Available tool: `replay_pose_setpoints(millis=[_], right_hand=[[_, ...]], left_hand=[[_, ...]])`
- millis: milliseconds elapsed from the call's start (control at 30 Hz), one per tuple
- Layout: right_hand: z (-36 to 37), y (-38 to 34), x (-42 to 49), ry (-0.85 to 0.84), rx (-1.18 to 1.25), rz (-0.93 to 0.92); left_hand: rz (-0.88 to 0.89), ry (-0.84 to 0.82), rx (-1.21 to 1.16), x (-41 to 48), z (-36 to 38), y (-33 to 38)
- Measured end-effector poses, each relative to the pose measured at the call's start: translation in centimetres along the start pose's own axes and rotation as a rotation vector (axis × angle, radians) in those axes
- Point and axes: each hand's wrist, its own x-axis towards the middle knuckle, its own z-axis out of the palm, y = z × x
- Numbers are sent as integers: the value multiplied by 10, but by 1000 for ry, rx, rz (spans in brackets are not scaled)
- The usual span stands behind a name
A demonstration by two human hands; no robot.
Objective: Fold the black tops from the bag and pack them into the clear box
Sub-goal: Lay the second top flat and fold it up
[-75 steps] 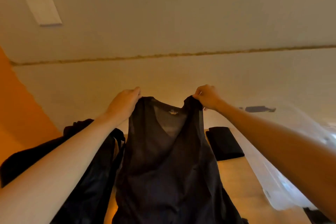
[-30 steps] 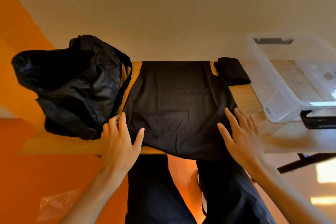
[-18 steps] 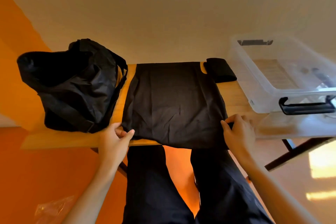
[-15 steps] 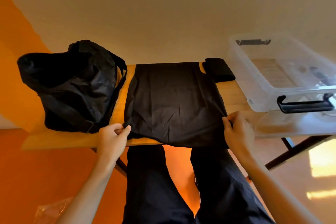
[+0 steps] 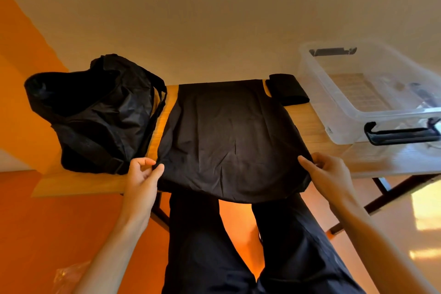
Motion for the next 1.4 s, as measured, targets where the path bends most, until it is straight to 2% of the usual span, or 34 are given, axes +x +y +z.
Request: replay_pose_setpoints(millis=[133, 233, 400, 500, 567, 667, 833, 967, 1133, 1233, 1300, 1400], right_hand=[[2, 1, -7, 72, 189, -116], [4, -1, -7, 50, 258, -153], [3, -5, -12, -25, 280, -96], [-7, -5, -19, -214, 278, 40], [-14, -2, -21, -300, 275, 95], [-25, -1, -23, -256, 333, 54], [-28, -4, -27, -221, 331, -76], [-24, 17, -27, -319, 217, -37], [-26, 37, -35, -475, -65, 14], [-33, 46, -40, -475, -139, -115], [-38, 42, -44, -441, -64, -184], [-38, 39, -47, -341, 92, -181]], left_hand=[[293, 22, 253, -9, -1, -5], [367, 22, 249, -12, 3, -2], [312, -58, 303, -18, 6, 0], [125, -158, 294, -27, 1, 0], [-10, -168, 213, -33, -4, 3], [-102, -213, 122, -33, -15, 10], [-2, -362, 85, -41, -22, 15], [-62, -458, 121, -46, -28, -10], [-88, -547, 149, -57, -34, -35], [-30, -503, 220, -64, -35, -43], [11, -440, 182, -68, -34, -40], [45, -330, 90, -74, -30, -31]])
